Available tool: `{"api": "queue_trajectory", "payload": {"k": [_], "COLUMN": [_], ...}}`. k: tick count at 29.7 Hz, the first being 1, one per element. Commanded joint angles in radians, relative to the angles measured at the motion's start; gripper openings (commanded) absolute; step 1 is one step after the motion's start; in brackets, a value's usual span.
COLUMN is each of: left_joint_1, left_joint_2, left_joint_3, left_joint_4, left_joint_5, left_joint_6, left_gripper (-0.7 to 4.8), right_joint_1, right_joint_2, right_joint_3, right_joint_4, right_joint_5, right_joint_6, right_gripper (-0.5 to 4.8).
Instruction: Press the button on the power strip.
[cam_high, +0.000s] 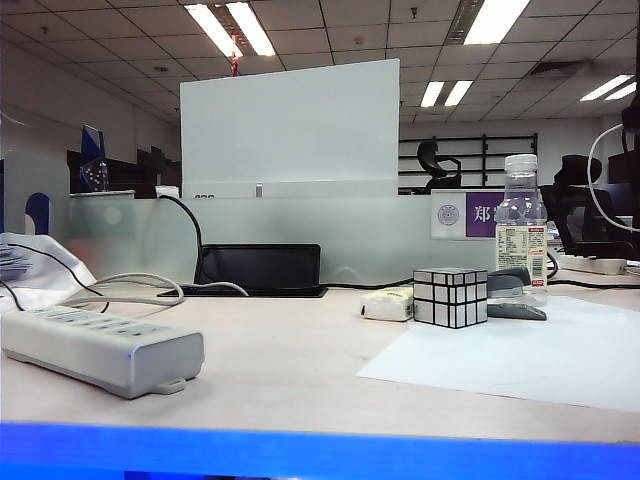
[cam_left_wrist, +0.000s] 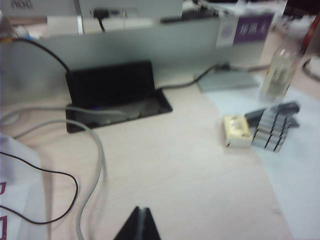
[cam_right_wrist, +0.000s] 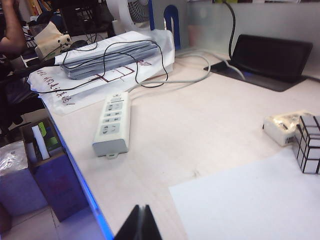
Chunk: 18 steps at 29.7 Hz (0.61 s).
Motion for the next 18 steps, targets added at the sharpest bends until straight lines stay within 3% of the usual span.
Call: {"api": "queue_trajectory", "payload": {"k": [1,5,11,18], "left_joint_1": [0.0,0.0,0.0,0.0], "left_joint_2": [-0.142,-0.348,-0.638,-0.658], "left_joint_3": [-0.061,-0.149,-0.236,-0.242], "left_joint_4": [-0.032,-0.056,-0.11,-0.149], "left_joint_5": [-0.022,-0.111,-0.112,-0.12], "left_joint_6": [-0.024,-0.07,-0.127,-0.154], "left_gripper": [-0.05,-0.05,-0.05,-0.05], "right_joint_1": [-0.001,0.0,0.0,0.003], "right_joint_2": [-0.001,-0.001,-0.001,-0.001], "right_joint_3": [0.003,0.004,0.004,0.004], "right_joint_4": [0.042,0.069,0.074,0.08], "right_joint_5": [0.002,0.001,0.0,-0.01], "right_joint_6": [-0.003,-0.002,0.005,0.025], "right_gripper": [0.0,0.0,0.0,0.0]}}
